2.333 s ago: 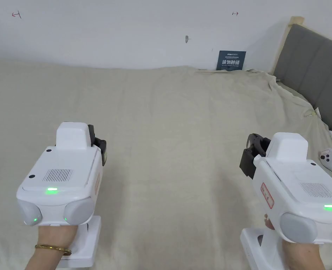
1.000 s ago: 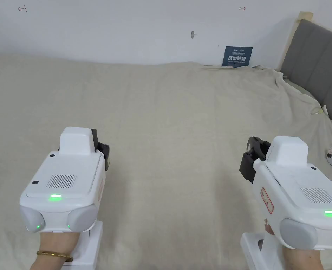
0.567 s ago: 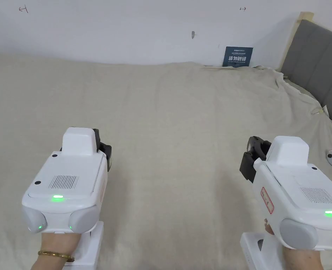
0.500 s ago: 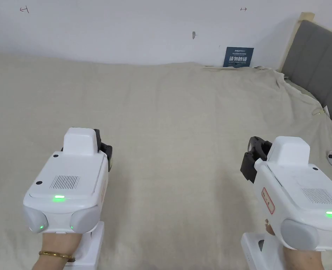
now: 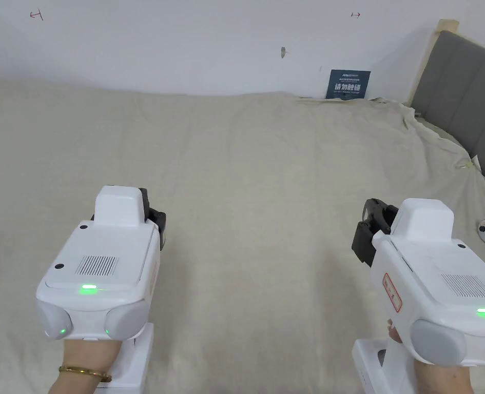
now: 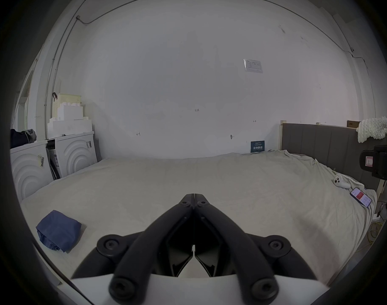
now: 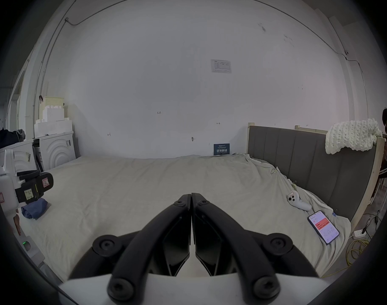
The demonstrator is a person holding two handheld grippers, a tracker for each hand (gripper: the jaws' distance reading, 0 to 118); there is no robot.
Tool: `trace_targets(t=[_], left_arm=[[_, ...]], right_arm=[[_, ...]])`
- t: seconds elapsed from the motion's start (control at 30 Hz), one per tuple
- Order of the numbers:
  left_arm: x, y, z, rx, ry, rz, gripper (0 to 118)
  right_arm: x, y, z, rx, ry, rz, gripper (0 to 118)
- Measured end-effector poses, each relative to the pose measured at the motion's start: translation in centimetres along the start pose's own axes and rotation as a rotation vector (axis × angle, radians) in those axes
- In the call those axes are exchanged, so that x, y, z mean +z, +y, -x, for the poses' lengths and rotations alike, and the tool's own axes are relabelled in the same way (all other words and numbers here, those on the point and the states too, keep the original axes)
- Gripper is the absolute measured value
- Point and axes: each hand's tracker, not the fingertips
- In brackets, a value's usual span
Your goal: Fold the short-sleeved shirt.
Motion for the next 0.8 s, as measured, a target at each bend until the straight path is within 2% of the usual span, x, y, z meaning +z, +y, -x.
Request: trace_targets(t=[0.8], left_arm=[[0.08,0.40,-0.42,0.004,-0.004,-0.008,0]], right_arm=[[0.04,0.26,-0.26,0.000,-0.002,-0.007,0]])
